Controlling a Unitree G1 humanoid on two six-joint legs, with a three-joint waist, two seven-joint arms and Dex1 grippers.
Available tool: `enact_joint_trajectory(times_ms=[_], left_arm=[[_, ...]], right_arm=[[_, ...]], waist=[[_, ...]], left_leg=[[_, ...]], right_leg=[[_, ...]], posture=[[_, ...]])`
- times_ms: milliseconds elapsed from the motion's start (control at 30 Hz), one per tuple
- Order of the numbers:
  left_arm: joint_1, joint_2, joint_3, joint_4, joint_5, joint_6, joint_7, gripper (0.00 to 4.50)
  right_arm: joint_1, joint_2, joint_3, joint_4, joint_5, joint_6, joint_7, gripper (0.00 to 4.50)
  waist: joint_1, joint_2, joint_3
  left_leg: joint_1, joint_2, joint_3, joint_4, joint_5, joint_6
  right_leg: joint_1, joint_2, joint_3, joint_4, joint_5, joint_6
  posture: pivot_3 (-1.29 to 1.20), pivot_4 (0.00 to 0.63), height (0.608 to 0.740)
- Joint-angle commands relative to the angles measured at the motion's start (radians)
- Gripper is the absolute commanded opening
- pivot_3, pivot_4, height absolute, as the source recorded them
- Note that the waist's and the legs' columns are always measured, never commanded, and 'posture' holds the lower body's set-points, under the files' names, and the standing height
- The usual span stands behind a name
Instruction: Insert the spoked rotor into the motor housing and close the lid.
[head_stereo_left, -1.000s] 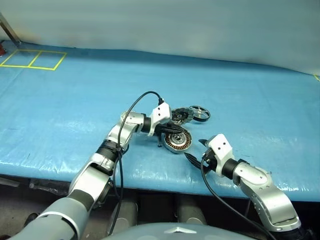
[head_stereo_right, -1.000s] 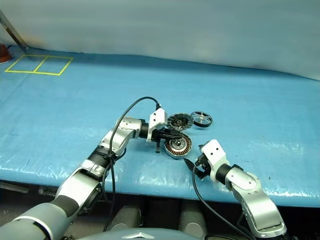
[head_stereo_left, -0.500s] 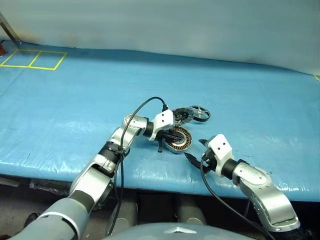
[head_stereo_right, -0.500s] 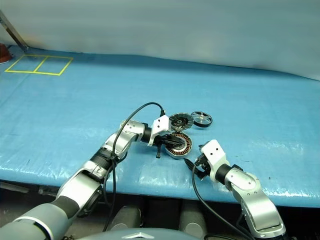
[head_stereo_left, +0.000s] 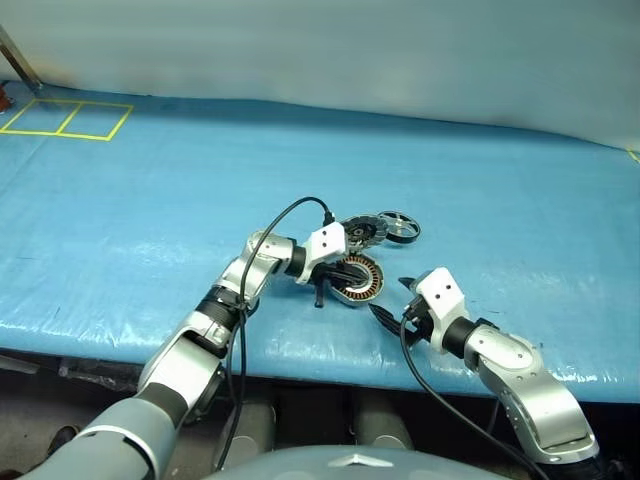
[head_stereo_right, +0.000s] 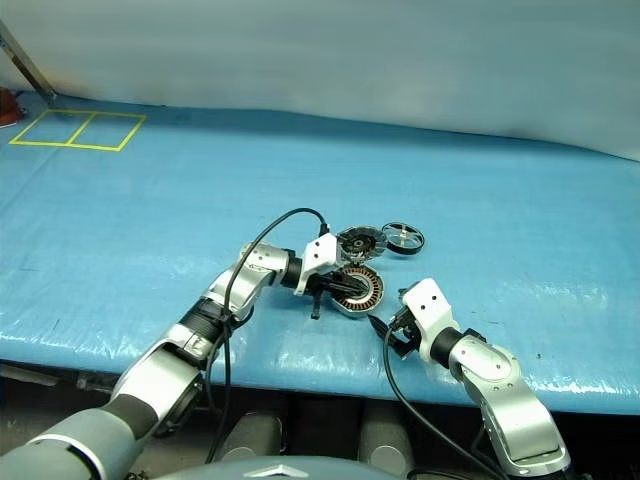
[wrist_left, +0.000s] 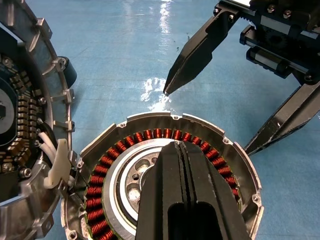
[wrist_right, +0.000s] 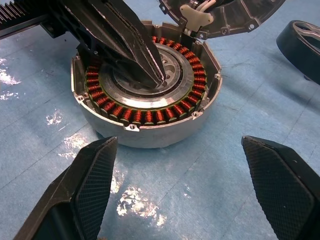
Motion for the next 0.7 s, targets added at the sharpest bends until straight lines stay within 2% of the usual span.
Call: enact_joint_trajectory(times_ms=[33,300,700], left_arm=[[-0.020,-0.005,0.060,-0.072,-0.064,0.053,-0.011,0.03],[-0.047,-0.002,0.087,-0.063,-0.066,0.064,0.013,0.03],[-0.014,-0.003,0.000,-0.033,-0.004,0.054,-0.010,0.03]], right_arm=[[-0.007,0.003,-0.007,-0.005,-0.001,-0.029,0.000,4.19],[-0.024,-0.003,0.004,0.016,-0.005,-0.037,0.006,4.19],[-0.016,-0.006,0.003,0.009,-0.005,-0.036,0.003,4.19]], waist=[[0.000,0.000,0.000],[-0.001,0.000,0.000],[0.000,0.000,0.000]], left_leg=[[0.000,0.000,0.000,0.000,0.000,0.000],[0.000,0.000,0.000,0.000,0.000,0.000],[0.000,0.000,0.000,0.000,0.000,0.000]], right_leg=[[0.000,0.000,0.000,0.000,0.000,0.000],[0.000,0.000,0.000,0.000,0.000,0.000],[0.000,0.000,0.000,0.000,0.000,0.000]], posture=[[0.00,0.150,0.740],[0.00,0.150,0.740],[0.00,0.150,0.740]])
